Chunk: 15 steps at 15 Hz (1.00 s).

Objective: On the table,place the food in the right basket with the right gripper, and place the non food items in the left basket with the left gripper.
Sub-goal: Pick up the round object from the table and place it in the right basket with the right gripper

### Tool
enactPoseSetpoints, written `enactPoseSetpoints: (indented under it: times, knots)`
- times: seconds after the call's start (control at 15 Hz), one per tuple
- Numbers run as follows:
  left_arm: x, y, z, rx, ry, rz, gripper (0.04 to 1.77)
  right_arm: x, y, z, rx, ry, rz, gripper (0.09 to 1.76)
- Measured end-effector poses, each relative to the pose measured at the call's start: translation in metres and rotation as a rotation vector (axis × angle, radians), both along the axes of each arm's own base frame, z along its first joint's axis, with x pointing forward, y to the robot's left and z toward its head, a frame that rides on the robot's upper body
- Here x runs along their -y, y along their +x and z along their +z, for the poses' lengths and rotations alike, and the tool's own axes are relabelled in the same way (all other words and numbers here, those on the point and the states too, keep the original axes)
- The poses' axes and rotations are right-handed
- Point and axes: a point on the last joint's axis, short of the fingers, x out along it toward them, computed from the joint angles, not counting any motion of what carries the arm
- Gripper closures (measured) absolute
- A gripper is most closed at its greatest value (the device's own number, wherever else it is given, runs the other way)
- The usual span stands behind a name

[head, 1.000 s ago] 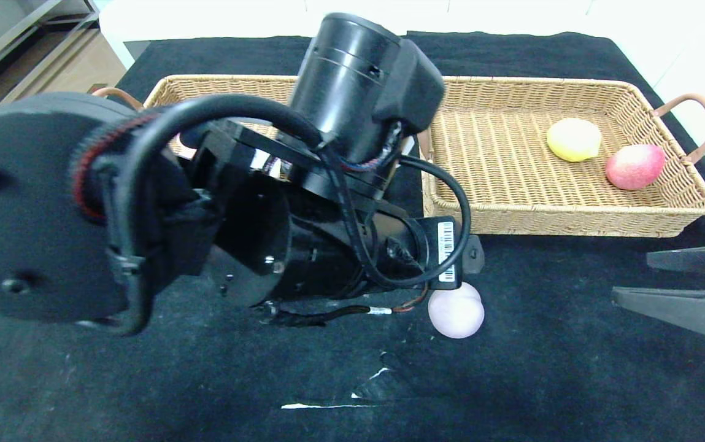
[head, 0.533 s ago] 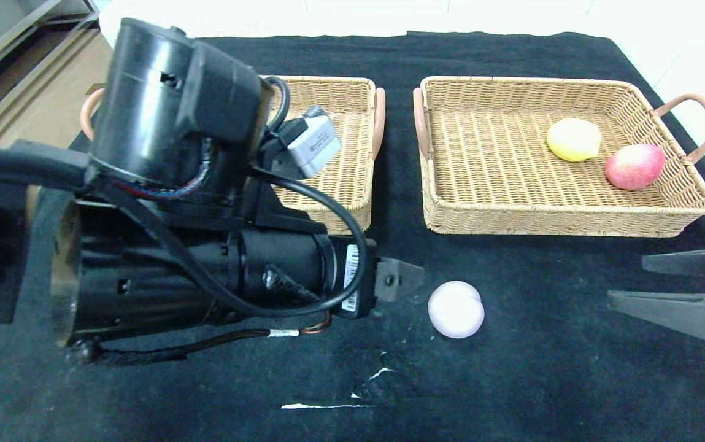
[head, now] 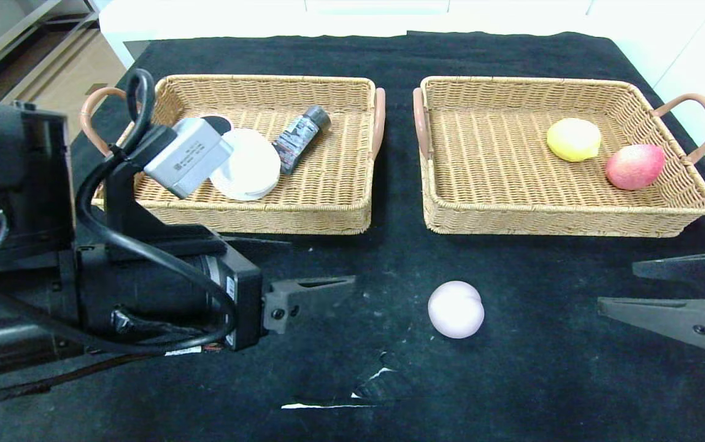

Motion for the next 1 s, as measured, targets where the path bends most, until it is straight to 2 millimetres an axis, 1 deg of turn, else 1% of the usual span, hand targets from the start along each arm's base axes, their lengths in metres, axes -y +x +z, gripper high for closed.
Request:
enactPoseSetpoints:
  times: [0.27, 0.6, 1.0]
  knots:
    - [-0.011, -0.005, -0.007, 0.014, 0.005, 0.026, 0.1, 0.0, 0.003, -0.002, -0.009, -0.004, -0.004, 0.14]
    - [-0.026, -0.01, -0.016, 0.134, 0.153, 0.015, 0.1, -0.001, 0.003, -0.002, -0.011, -0.005, -0.005, 0.14]
    - [-0.033, -0.017, -0.013, 0.17, 0.163, 0.027, 0.09, -0.001, 0.004, -0.001, -0.003, -0.009, -0.012, 0.14]
